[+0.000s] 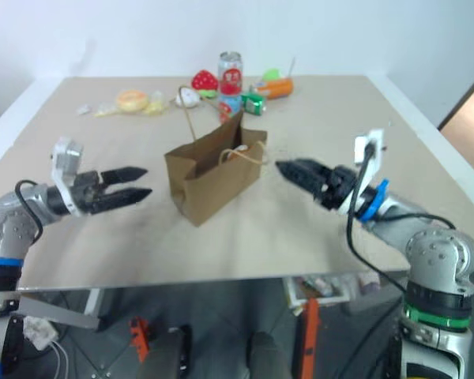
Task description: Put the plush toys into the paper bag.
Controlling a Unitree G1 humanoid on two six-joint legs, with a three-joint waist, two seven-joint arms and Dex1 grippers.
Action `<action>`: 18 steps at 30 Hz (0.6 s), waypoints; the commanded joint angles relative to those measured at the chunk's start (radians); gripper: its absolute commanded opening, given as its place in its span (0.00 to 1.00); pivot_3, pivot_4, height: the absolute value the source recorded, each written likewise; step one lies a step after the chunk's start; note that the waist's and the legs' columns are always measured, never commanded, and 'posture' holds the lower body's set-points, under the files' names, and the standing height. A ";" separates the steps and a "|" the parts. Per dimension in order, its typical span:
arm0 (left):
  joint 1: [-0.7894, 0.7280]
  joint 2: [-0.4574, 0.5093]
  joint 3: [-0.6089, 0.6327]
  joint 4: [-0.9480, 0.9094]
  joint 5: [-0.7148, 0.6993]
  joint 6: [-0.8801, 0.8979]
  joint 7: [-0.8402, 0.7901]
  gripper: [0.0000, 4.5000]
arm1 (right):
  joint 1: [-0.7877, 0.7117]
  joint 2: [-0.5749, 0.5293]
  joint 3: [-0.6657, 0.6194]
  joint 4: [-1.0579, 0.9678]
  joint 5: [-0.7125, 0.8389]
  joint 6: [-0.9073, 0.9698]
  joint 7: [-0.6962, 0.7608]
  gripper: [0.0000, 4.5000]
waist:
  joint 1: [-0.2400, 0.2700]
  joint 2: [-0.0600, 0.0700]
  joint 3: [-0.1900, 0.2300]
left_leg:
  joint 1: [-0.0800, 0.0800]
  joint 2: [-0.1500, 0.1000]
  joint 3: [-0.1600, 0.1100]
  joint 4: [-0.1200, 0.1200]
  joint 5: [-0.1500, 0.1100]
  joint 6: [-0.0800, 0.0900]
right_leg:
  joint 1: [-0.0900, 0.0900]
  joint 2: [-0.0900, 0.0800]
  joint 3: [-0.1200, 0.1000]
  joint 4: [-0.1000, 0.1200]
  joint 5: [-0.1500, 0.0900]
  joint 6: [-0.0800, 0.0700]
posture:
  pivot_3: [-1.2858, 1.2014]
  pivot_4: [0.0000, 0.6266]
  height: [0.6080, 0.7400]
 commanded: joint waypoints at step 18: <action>-0.001 -0.016 0.009 0.010 0.084 -0.222 -0.041 1.00 | -0.053 0.035 0.323 -0.074 -0.292 -0.169 0.124 0.01 | -0.001 0.000 0.000 | 0.000 0.001 0.001 0.001 0.000 0.000 | -0.001 0.000 0.000 0.000 -0.001 0.002 | 0.52 0.24 1.00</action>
